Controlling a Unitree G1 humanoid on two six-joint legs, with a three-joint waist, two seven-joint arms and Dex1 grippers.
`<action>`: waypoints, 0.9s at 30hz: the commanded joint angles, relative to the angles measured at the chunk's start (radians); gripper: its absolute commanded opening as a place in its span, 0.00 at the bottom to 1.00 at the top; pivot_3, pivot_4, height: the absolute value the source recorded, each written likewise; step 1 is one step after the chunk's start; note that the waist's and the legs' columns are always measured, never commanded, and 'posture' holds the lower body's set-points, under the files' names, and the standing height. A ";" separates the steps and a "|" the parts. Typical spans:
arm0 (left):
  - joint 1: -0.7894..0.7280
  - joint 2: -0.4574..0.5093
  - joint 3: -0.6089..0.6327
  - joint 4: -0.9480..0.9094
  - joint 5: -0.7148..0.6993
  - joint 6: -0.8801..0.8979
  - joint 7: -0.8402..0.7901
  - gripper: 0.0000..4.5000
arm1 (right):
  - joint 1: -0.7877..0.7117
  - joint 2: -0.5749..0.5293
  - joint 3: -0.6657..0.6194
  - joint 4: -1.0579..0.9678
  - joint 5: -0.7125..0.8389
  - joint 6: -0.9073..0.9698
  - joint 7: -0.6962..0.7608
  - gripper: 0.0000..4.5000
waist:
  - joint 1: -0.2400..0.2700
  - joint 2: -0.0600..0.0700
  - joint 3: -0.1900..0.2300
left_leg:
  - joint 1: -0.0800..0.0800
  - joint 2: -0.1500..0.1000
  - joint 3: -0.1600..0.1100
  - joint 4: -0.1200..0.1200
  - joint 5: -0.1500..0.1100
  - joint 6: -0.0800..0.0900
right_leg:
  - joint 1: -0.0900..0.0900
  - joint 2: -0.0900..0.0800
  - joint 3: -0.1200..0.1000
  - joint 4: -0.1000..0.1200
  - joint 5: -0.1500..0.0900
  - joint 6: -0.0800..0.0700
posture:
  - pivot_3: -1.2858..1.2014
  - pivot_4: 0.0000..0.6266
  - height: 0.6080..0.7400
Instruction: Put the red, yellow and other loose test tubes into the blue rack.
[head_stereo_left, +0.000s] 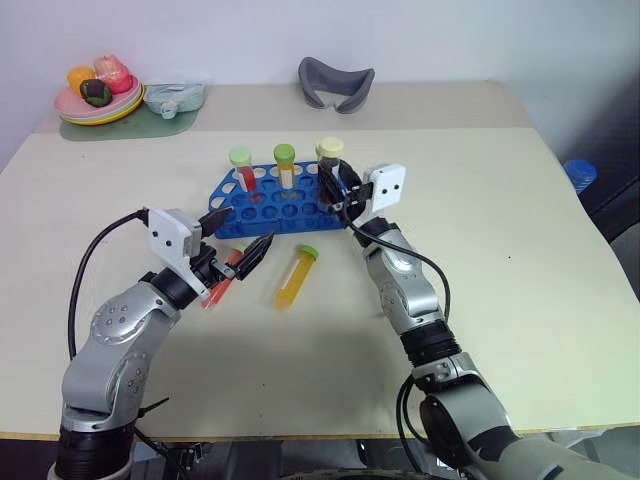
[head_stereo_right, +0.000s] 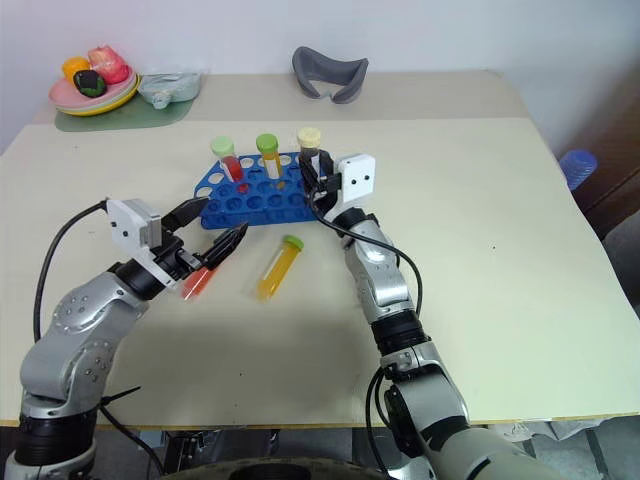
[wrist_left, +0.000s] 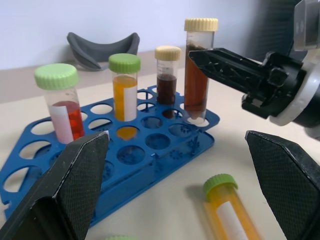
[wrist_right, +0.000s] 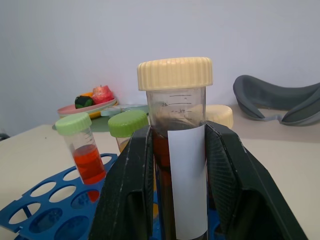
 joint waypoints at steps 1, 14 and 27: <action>0.008 0.019 0.014 -0.051 -0.020 0.012 -0.002 1.00 | -0.023 0.016 -0.027 0.008 -0.020 -0.043 -0.004 0.27 | -0.003 0.000 0.000 | 0.000 0.000 0.000 0.000 0.000 0.000 | 0.000 0.000 0.000 0.000 0.000 0.000 | 0.52 0.24 1.00; 0.092 0.029 0.020 -0.023 -0.021 -0.034 -0.063 1.00 | 0.008 0.025 -0.039 0.015 -0.067 -0.080 0.018 0.27 | -0.016 0.000 0.000 | 0.001 0.000 0.000 0.000 0.001 -0.001 | 0.000 0.000 0.000 0.001 0.000 0.000 | 0.52 0.24 1.00; 0.125 0.024 0.016 0.009 -0.005 -0.094 -0.088 1.00 | -0.004 0.050 -0.035 0.040 -0.078 -0.084 0.048 0.27 | -0.016 0.000 0.000 | 0.001 0.000 0.000 0.000 0.001 -0.001 | 0.000 0.000 0.000 0.001 0.000 0.000 | 0.52 0.24 1.00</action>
